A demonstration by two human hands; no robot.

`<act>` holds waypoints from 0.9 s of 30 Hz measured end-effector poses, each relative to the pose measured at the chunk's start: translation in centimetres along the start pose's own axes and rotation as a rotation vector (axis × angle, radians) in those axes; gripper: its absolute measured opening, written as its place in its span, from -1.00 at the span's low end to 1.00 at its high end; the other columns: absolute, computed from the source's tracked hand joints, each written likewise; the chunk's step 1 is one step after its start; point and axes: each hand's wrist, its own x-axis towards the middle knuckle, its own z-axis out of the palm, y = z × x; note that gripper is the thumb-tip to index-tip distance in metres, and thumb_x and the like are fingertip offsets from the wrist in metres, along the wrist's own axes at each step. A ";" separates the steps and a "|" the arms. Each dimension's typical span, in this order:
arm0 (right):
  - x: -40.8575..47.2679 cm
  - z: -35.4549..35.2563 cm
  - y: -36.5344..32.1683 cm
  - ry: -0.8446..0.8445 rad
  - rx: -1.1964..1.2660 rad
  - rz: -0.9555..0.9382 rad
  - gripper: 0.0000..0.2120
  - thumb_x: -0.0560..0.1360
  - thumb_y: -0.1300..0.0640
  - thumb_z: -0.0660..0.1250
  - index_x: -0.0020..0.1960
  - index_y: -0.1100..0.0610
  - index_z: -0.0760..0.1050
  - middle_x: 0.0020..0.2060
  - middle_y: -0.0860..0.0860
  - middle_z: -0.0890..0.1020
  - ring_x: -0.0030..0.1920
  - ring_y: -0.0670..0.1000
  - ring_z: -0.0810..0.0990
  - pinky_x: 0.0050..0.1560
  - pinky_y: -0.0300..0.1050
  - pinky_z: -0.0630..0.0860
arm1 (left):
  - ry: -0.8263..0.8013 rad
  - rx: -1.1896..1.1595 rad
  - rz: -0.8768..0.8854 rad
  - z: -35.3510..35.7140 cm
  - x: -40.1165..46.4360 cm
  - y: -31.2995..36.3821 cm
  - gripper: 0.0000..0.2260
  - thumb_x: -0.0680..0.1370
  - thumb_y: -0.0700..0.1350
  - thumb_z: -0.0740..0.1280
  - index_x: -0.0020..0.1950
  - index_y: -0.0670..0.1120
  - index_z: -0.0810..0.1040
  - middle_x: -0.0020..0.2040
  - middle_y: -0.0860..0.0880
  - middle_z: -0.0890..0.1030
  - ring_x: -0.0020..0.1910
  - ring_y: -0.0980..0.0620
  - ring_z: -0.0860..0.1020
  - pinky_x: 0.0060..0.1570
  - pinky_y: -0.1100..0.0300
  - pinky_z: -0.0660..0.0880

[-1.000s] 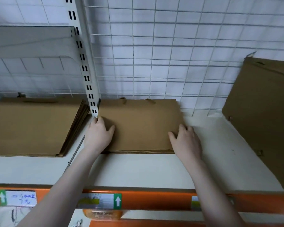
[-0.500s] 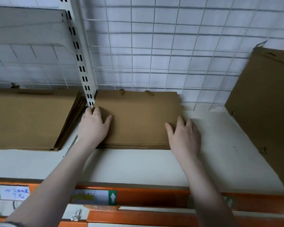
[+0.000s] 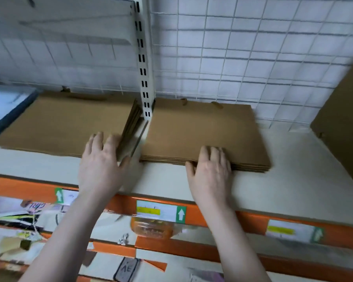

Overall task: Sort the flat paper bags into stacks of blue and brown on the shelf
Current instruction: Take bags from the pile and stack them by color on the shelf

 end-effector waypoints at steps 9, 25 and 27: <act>-8.1 1.3 -17.0 -0.036 0.106 -0.165 -0.47 0.40 0.00 0.43 0.23 0.32 0.50 0.16 0.29 0.54 0.26 0.30 0.45 0.30 0.14 0.36 | 0.049 0.025 -0.221 -8.4 -5.5 -15.7 -0.42 0.47 -0.07 0.41 0.40 -0.30 0.34 0.41 -0.35 0.29 0.43 -0.31 0.20 0.40 -0.12 0.14; -18.6 4.5 -46.7 -0.273 0.222 -0.540 -0.43 0.57 -0.08 0.16 0.48 0.17 0.19 0.41 0.14 0.30 0.45 0.13 0.17 0.44 -0.01 0.10 | 0.169 0.057 -0.602 -20.4 -12.7 -44.4 -0.53 0.43 -0.03 0.44 0.23 -0.24 0.46 0.20 -0.28 0.44 0.22 -0.26 0.38 0.15 -0.09 0.36; -18.8 5.5 -49.9 -0.280 0.228 -0.581 -0.44 0.57 -0.09 0.16 0.48 0.16 0.20 0.41 0.14 0.31 0.46 0.13 0.17 0.43 -0.02 0.09 | 0.174 0.069 -0.634 -20.7 -12.6 -47.0 -0.52 0.43 -0.03 0.43 0.27 -0.22 0.46 0.23 -0.27 0.44 0.27 -0.23 0.36 0.18 -0.07 0.35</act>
